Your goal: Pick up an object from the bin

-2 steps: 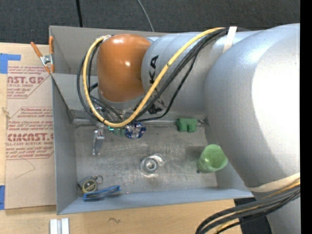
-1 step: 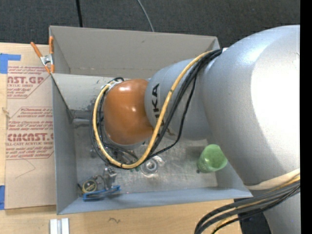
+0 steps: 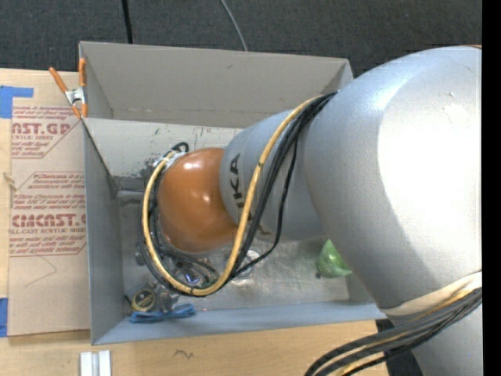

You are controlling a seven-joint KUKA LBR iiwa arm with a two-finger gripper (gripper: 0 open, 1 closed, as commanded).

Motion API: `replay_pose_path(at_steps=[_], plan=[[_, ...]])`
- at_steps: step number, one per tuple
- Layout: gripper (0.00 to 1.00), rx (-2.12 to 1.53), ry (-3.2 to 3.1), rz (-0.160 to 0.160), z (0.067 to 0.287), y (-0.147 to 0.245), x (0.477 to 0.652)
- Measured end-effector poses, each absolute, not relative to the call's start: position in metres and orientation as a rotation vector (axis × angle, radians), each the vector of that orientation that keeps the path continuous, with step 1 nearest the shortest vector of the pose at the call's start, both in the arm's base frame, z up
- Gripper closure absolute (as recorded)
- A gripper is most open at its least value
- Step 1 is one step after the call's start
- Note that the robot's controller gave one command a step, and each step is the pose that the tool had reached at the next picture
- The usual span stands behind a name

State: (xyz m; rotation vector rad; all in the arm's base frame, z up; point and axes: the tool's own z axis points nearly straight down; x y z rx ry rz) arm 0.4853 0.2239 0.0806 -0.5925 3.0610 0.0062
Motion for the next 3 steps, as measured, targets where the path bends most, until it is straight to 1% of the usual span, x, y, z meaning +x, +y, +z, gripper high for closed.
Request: replay_pose_path(at_steps=[1, 2, 3], plan=[[0.0, -0.821, 3.014, 0.001, 0.08, 0.245, 0.487], [1.0, -0.822, 3.024, 0.001, 0.079, 0.244, 0.484], [1.0, -1.593, 2.699, 0.001, 0.228, 0.237, 0.505]])
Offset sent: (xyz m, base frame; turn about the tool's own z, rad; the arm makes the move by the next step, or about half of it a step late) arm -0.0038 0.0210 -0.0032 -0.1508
